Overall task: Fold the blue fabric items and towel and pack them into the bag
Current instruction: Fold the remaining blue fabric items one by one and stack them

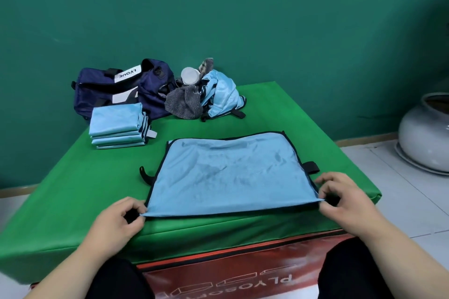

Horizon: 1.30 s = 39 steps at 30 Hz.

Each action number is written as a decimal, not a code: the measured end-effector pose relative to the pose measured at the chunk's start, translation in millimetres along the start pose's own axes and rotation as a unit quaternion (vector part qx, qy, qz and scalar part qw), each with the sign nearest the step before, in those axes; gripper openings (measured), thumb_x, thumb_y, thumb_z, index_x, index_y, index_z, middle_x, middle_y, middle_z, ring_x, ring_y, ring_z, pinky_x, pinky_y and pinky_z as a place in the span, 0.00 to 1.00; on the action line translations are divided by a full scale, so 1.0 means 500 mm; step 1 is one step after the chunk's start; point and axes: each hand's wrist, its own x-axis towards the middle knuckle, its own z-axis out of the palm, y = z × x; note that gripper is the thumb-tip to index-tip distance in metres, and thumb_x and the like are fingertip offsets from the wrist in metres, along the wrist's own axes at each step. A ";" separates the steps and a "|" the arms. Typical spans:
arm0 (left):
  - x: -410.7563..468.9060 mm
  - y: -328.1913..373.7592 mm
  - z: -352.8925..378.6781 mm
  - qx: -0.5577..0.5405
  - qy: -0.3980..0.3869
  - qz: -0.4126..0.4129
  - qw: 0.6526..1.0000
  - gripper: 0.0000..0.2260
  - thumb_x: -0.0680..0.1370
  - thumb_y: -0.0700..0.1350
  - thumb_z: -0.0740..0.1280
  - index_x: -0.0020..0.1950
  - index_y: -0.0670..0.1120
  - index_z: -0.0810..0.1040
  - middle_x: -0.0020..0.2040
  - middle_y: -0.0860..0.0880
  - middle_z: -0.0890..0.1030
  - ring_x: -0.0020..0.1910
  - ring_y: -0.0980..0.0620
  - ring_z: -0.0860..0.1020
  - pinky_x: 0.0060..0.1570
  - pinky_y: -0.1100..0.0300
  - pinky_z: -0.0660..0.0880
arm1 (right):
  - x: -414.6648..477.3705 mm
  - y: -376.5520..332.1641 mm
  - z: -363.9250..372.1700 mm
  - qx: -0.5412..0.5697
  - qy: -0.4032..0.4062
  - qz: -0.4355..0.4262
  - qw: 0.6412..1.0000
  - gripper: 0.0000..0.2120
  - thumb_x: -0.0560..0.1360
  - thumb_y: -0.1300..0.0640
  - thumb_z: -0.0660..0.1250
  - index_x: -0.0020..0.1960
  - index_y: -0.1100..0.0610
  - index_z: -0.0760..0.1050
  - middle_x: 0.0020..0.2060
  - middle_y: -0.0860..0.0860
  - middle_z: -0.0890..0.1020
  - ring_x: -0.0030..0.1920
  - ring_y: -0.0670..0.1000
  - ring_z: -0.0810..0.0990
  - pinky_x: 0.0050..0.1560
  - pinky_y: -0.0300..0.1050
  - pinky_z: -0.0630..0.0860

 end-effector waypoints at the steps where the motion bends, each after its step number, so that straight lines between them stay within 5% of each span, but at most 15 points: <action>1: -0.010 0.000 -0.009 -0.001 0.005 -0.005 1.000 0.19 0.67 0.30 0.75 0.39 0.56 0.80 0.47 0.63 0.82 0.47 0.67 0.78 0.48 0.76 0.69 | -0.008 -0.004 -0.003 -0.002 0.001 -0.009 1.000 0.15 0.64 0.64 0.74 0.36 0.45 0.74 0.54 0.39 0.78 0.62 0.38 0.72 0.60 0.36 0.66; 5: -0.040 0.013 -0.052 0.015 0.006 0.012 1.000 0.20 0.67 0.30 0.75 0.39 0.56 0.80 0.44 0.61 0.82 0.44 0.62 0.79 0.45 0.72 0.70 | -0.038 -0.020 -0.016 0.006 0.019 -0.021 1.000 0.20 0.63 0.69 0.74 0.37 0.44 0.74 0.54 0.36 0.79 0.64 0.36 0.71 0.64 0.29 0.62; 10: -0.037 0.052 -0.119 0.066 -0.024 0.028 0.997 0.18 0.69 0.37 0.75 0.43 0.61 0.78 0.38 0.58 0.82 0.37 0.57 0.78 0.39 0.63 0.72 | -0.033 -0.040 -0.050 0.028 0.017 0.016 0.999 0.18 0.64 0.69 0.73 0.36 0.46 0.74 0.52 0.37 0.82 0.62 0.41 0.76 0.63 0.41 0.67; 14: 0.012 0.081 -0.142 0.090 -0.034 0.014 0.995 0.12 0.70 0.40 0.75 0.39 0.57 0.79 0.30 0.56 0.79 0.29 0.54 0.75 0.32 0.60 0.71 | 0.031 -0.063 -0.076 0.026 -0.006 0.085 0.996 0.12 0.66 0.64 0.72 0.37 0.47 0.76 0.40 0.45 0.85 0.40 0.53 0.82 0.42 0.46 0.75; 18: 0.094 0.099 -0.140 0.135 -0.041 0.008 0.990 0.11 0.71 0.42 0.75 0.36 0.57 0.77 0.31 0.58 0.80 0.32 0.58 0.76 0.33 0.62 0.72 | 0.129 -0.083 -0.082 0.013 -0.025 0.120 0.992 0.02 0.68 0.59 0.69 0.37 0.53 0.77 0.27 0.50 0.81 0.22 0.51 0.68 0.25 0.41 0.67; 23: 0.203 0.097 -0.107 0.158 -0.059 -0.009 0.986 0.08 0.73 0.45 0.73 0.45 0.57 0.76 0.40 0.59 0.81 0.40 0.62 0.78 0.37 0.65 0.70 | 0.248 -0.068 -0.053 -0.024 -0.062 0.161 0.985 0.03 0.70 0.60 0.68 0.37 0.55 0.78 0.30 0.57 0.82 0.24 0.51 0.71 0.22 0.40 0.68; 31: 0.360 0.079 -0.038 0.176 -0.078 -0.033 0.981 0.11 0.74 0.46 0.70 0.51 0.58 0.74 0.45 0.61 0.79 0.47 0.54 0.79 0.49 0.57 0.76 | 0.401 -0.017 0.005 -0.110 -0.097 0.188 0.971 0.04 0.70 0.56 0.69 0.37 0.54 0.78 0.27 0.48 0.79 0.25 0.47 0.72 0.28 0.40 0.68; 36: 0.394 0.061 0.000 0.197 -0.123 -0.015 0.973 0.15 0.78 0.45 0.66 0.65 0.53 0.77 0.61 0.56 0.81 0.60 0.54 0.77 0.61 0.60 0.72 | 0.447 -0.007 0.033 -0.195 -0.154 0.169 0.954 0.06 0.70 0.51 0.71 0.45 0.50 0.78 0.40 0.47 0.83 0.39 0.48 0.80 0.39 0.43 0.75; 39: 0.372 0.060 0.003 0.166 -0.074 0.015 0.983 0.14 0.78 0.43 0.66 0.64 0.51 0.80 0.65 0.55 0.77 0.68 0.53 0.71 0.69 0.58 0.64 | 0.460 -0.036 0.044 -0.249 -0.158 0.127 0.947 0.10 0.73 0.52 0.69 0.55 0.51 0.78 0.49 0.49 0.80 0.42 0.48 0.77 0.41 0.41 0.72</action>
